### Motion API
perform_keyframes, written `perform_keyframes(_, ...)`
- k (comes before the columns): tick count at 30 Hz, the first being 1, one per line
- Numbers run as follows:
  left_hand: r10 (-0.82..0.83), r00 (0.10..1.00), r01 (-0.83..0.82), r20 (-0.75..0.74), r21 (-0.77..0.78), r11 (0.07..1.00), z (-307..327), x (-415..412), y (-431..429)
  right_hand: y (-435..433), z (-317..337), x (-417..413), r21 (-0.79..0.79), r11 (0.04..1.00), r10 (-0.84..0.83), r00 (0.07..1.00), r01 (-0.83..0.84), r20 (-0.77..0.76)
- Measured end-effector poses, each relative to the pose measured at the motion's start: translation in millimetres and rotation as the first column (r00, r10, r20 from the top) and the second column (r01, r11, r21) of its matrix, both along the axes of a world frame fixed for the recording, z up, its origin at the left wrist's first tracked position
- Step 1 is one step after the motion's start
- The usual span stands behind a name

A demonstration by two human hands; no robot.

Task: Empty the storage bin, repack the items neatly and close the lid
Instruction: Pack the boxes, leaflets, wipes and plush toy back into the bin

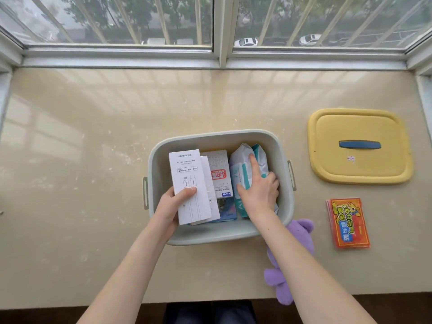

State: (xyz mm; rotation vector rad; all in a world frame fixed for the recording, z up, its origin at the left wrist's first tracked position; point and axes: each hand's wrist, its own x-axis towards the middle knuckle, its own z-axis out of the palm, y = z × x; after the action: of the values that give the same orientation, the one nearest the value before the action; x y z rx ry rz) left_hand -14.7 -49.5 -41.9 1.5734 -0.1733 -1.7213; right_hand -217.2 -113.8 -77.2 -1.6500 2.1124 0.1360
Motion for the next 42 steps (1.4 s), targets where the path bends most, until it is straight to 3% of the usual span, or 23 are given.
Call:
perform_keyframes(10,-0.029,0.994,0.022,0.107,0.067,0.997,-11,-3,-7,8,5,-11,-0.103,0.995,0.024,0.990,-0.009,0.140)
perform_keyframes(20,-0.073,0.976,0.068,0.203,0.029,0.997,-20,-17,-29,3,13,-20,-0.413,0.907,0.215,0.933,-0.082,0.287)
perform_keyframes(27,-0.138,0.844,0.179,0.518,-0.030,0.983,-27,-37,-34,7,4,-23,-0.433,0.897,0.241,0.922,-0.091,0.305)
perform_keyframes(32,-0.115,0.772,0.176,0.625,-0.035,0.984,-26,-48,-28,15,2,-16,-0.465,0.879,0.297,0.887,-0.109,0.354)
perform_keyframes(35,-0.081,0.776,0.162,0.626,-0.074,0.984,-24,-46,-20,21,5,-3,-0.404,0.908,0.306,0.835,-0.112,0.457)
perform_keyframes(42,-0.125,0.798,0.254,0.589,-0.141,0.957,-25,-46,-17,26,5,29,-0.024,0.999,-0.003,0.645,0.034,0.764)
